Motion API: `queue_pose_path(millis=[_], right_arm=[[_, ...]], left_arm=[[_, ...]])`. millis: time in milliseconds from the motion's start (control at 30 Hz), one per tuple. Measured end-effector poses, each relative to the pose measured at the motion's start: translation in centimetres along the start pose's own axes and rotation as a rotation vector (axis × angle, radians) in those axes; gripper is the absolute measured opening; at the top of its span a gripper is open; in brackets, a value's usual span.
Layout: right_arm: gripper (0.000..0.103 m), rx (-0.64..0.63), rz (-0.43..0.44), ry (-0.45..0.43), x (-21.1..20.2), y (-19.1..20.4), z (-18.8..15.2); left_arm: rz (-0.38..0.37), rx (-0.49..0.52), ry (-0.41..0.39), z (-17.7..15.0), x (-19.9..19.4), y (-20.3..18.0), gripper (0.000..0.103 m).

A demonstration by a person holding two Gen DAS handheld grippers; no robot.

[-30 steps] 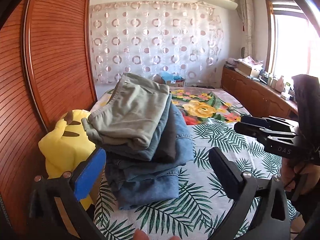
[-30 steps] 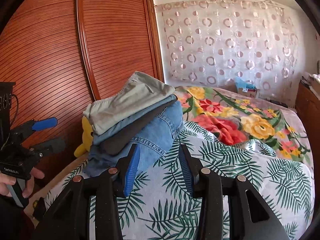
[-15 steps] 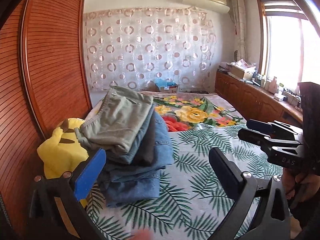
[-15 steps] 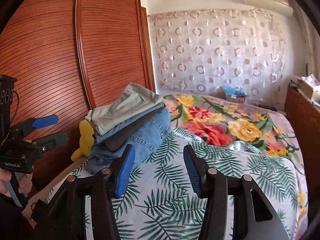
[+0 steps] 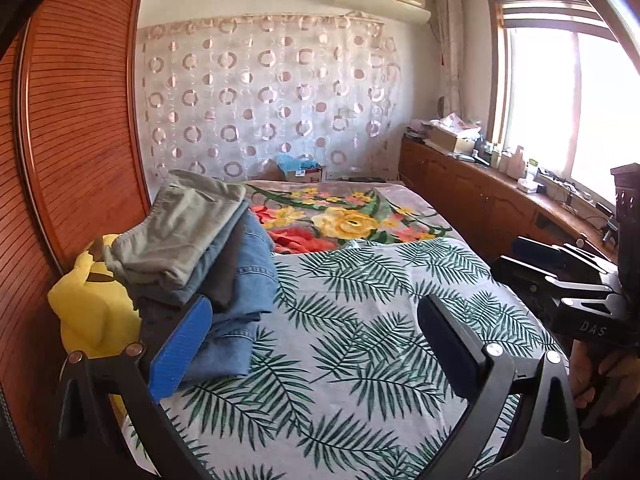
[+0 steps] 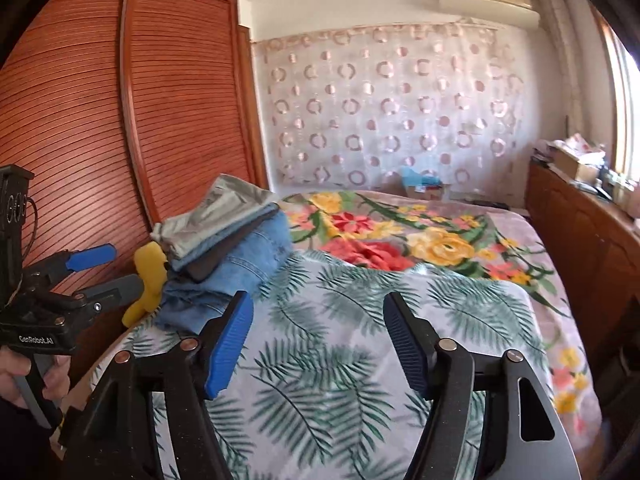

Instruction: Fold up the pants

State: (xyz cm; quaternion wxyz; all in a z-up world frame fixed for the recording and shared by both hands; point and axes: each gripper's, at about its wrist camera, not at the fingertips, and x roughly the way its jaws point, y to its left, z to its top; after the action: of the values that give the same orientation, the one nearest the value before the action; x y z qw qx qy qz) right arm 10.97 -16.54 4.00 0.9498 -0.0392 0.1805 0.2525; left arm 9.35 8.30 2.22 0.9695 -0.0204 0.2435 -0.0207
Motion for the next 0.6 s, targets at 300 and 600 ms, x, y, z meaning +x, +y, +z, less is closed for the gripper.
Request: queue_pose_path(millis=[300, 600], right_arm=[[0.071, 0.064, -0.103, -0.047, -4.1, -0.2, -1.5], [0.071, 0.082, -0.162, -0.082, -4.8, 1.9, -3.2]], left_arm=[[0.004, 0.026, -0.031, -1.3, -1.8, -3.3, 0.103], [0.014, 0.037, -0.039, -2.5, -2.8, -4.1, 0.103]])
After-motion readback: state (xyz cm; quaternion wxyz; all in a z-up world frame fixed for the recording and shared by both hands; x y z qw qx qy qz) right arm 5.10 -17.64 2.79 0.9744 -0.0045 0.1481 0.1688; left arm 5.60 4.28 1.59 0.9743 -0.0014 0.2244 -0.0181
